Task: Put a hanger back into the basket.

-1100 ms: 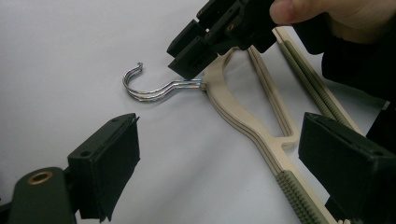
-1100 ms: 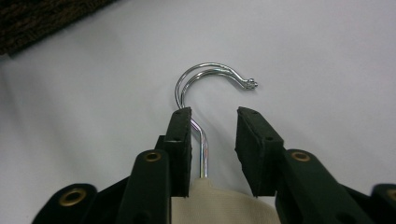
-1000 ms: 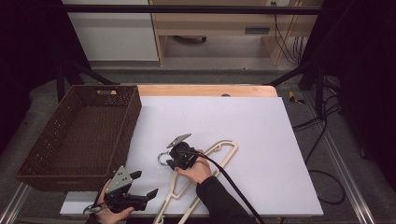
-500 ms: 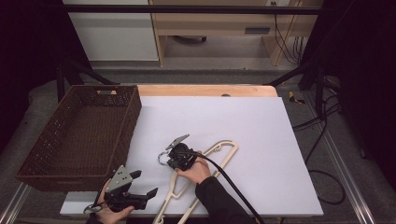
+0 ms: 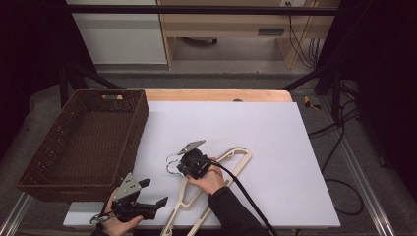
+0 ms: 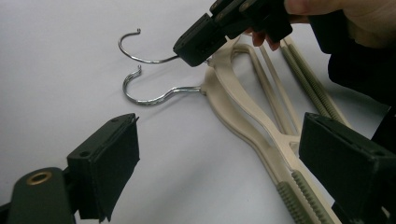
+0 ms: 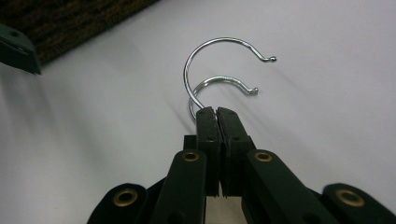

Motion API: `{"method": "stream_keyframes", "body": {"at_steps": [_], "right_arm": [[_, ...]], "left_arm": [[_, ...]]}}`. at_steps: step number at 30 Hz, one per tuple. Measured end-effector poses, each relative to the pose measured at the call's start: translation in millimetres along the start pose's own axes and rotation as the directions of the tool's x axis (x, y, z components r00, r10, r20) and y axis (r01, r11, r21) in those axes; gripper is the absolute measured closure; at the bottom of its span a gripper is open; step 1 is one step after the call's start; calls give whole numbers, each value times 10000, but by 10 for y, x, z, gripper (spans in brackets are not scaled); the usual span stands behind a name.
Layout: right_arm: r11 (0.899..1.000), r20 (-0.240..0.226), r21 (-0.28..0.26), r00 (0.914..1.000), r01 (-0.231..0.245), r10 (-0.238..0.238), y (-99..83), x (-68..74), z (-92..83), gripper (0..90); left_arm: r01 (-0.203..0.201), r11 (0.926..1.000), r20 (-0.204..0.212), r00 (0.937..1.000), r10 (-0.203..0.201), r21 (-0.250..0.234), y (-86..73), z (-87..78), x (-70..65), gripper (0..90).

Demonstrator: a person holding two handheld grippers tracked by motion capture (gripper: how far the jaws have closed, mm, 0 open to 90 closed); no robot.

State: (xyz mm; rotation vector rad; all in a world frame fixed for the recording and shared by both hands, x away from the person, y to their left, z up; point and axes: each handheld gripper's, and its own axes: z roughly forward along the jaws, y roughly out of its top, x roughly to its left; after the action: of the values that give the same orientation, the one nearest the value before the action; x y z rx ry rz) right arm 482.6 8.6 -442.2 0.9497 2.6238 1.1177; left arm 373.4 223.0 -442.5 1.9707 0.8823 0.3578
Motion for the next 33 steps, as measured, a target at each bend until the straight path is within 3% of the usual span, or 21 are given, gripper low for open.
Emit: {"method": "stream_keyframes", "body": {"at_steps": [1,7,9,10,11,13,16,17,30,33], "right_arm": [[9995,14,-259,9998,178,-178,4,-9,-66,890],[9969,-34,-771,9999,127,-130,10,-6,-223,891],[9953,-15,-936,9997,240,-242,7,-5,-276,891],[9932,-65,-1115,9994,328,-337,2,-10,-321,891],[9928,-88,-1172,9996,255,-267,-1,-7,-339,891],[9914,-65,-1268,9994,322,-333,-9,-10,-376,891],[9891,-90,-1423,9992,381,-397,-20,-15,-408,891],[9880,-85,-1513,9995,303,-319,-30,-11,-436,891],[9826,-98,-1807,9989,442,-467,-62,-16,-526,890],[9800,-79,-1928,9986,490,-515,-67,-13,-571,890]], "left_arm": [[37,10000,29,10000,-38,34,21,12,-3,128],[177,9991,324,9993,-190,380,192,215,-63,160],[81,9983,467,9989,-108,574,243,296,-85,190],[107,9970,622,9979,-155,765,299,415,-109,228],[107,9970,622,9979,-155,765,299,415,-109,261],[520,9940,852,9945,-603,965,345,560,-120,315],[650,9910,881,9932,-756,1167,354,626,-119,388],[836,9886,1050,9897,-970,1256,358,663,-122,433],[1336,9775,1539,9752,-1590,1631,391,752,-216,714],[1514,9749,1506,9727,-1763,1631,416,734,-241,733]]}}
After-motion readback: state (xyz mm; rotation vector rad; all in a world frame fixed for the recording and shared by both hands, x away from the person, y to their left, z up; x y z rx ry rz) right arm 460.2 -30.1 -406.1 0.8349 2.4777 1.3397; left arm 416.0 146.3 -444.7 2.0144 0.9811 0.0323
